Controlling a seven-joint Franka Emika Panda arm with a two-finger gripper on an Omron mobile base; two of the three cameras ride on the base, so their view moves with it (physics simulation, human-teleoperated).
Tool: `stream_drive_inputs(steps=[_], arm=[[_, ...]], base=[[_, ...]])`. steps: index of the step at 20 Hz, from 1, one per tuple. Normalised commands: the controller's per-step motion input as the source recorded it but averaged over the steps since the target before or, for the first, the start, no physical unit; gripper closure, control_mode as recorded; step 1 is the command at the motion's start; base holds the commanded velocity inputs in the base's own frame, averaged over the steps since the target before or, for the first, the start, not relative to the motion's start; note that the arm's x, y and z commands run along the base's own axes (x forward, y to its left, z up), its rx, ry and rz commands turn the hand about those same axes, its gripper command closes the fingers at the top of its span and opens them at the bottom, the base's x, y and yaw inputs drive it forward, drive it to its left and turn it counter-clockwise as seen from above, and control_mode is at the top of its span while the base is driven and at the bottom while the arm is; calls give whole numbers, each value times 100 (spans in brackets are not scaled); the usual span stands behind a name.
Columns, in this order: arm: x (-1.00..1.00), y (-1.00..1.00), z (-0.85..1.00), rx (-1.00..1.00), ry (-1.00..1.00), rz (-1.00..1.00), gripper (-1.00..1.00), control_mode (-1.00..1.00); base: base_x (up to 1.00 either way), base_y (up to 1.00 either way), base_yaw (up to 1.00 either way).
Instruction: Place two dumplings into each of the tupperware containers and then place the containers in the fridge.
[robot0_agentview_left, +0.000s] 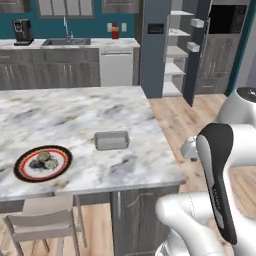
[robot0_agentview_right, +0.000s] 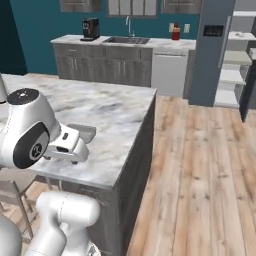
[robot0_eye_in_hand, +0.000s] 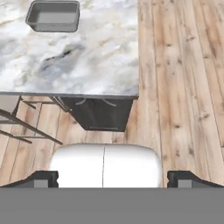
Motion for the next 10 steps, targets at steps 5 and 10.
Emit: stream_drive_inputs(steps=[5, 10], arm=[[0, 0, 0, 0, 0, 0, -100, 100], [0, 0, 0, 0, 0, 0, -100, 100]], base=[[29, 61, -1], [54, 44, -3]])
